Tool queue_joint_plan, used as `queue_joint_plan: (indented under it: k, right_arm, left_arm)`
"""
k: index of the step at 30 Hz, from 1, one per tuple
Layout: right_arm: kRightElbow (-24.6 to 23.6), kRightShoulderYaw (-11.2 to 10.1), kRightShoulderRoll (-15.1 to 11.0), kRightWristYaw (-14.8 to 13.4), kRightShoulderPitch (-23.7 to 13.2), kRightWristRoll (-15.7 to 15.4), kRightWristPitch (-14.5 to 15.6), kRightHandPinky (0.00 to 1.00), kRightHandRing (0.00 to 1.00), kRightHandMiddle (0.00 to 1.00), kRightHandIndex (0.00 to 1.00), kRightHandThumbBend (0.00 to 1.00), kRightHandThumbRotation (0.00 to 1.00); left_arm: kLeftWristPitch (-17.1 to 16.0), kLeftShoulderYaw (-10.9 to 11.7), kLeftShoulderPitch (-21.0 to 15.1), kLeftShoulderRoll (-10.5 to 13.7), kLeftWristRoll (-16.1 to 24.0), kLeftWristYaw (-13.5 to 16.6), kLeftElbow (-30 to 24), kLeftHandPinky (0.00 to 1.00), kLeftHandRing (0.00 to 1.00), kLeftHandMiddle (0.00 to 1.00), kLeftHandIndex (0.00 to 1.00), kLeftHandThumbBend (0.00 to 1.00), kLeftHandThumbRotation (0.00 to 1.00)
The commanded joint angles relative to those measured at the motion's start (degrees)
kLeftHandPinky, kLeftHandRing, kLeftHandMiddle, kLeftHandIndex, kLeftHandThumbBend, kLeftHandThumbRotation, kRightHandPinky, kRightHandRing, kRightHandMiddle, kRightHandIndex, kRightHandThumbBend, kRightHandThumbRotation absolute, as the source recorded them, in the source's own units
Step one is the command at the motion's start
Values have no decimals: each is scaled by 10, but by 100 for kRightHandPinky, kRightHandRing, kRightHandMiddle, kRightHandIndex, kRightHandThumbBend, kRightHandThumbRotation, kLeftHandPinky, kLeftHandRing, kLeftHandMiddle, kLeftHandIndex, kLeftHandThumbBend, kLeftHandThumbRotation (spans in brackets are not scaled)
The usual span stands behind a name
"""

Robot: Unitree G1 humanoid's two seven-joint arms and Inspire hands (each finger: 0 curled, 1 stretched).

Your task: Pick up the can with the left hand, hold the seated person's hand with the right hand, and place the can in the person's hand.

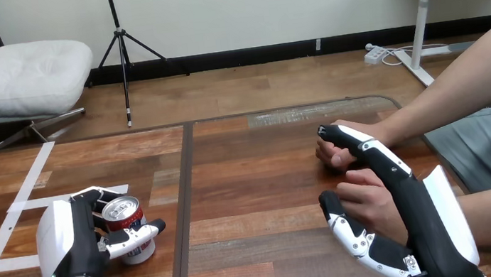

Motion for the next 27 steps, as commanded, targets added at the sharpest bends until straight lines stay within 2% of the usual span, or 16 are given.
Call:
queue_joint_plan:
  k: [1, 15, 18, 27]
  right_arm:
    - [-29, -5, 0, -2, -15, 7, -1, 89, 88, 84, 82, 27, 4]
    - [-32, -8, 3, -10, -15, -6, 4, 89, 87, 83, 82, 28, 7]
    - [-31, -7, 2, -8, -16, -1, 1, 89, 87, 83, 82, 28, 7]
    - [-32, -10, 0, -11, -15, -11, 4, 89, 87, 83, 82, 27, 9]
  left_arm:
    - [-12, -3, -37, 4, 2, 9, 0, 28, 36, 42, 42, 65, 0]
    - [-16, -3, -32, 4, 4, 15, 2, 30, 38, 43, 43, 64, 0]
    - [-21, -4, -31, 5, 6, 20, 3, 30, 38, 43, 43, 64, 0]
    - [-34, -3, -29, 6, 4, 24, 8, 31, 38, 43, 43, 65, 0]
